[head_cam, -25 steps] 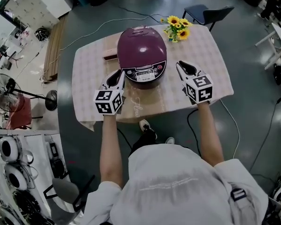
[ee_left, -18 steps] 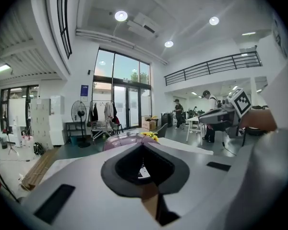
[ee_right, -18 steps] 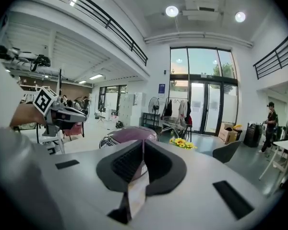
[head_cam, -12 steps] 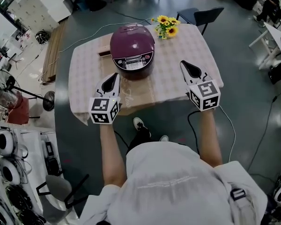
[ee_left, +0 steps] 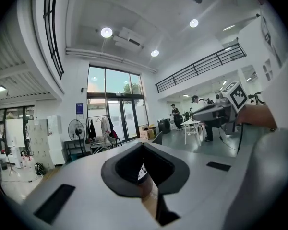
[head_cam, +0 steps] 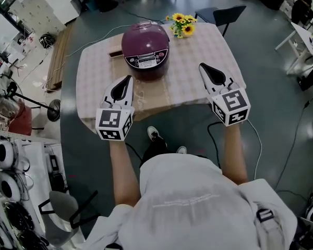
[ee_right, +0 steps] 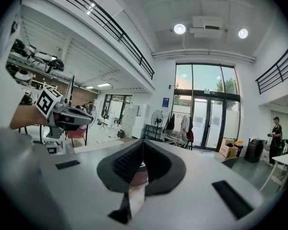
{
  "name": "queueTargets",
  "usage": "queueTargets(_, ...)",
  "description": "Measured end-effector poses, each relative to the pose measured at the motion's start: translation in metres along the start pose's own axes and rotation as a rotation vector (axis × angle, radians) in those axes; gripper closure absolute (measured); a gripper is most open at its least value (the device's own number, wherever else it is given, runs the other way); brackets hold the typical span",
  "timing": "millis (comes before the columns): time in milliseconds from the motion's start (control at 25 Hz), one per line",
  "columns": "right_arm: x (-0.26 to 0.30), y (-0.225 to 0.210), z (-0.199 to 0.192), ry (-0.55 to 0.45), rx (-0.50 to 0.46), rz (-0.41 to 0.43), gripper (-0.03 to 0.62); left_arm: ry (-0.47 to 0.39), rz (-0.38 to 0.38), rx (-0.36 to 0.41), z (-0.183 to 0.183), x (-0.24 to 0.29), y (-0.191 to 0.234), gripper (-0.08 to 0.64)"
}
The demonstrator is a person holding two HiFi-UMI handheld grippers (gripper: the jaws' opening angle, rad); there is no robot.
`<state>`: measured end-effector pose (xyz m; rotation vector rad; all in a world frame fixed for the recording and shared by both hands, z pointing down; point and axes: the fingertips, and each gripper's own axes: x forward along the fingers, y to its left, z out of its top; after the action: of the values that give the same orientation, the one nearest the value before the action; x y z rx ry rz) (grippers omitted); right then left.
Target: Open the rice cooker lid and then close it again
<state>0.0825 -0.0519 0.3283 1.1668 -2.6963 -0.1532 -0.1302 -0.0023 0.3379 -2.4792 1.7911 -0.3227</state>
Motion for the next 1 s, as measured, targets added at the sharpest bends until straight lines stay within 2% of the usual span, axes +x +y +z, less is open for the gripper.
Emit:
queueTargets(320,-0.011,0.016,0.017,-0.027,-0.079,-0.001,0.566,-0.044,-0.005,0.034,0.021,-0.013,-0.007,0.545)
queueTargets(600,-0.014,0.019,0.023,-0.037,-0.083,-0.002,0.566,-0.069,-0.028,0.067,0.036,-0.017,-0.017,0.543)
queueTargets(1000,-0.018,0.022,0.014,-0.02,-0.098,-0.001,0.566,-0.078,-0.039,0.053,0.04,-0.016,-0.023,0.543)
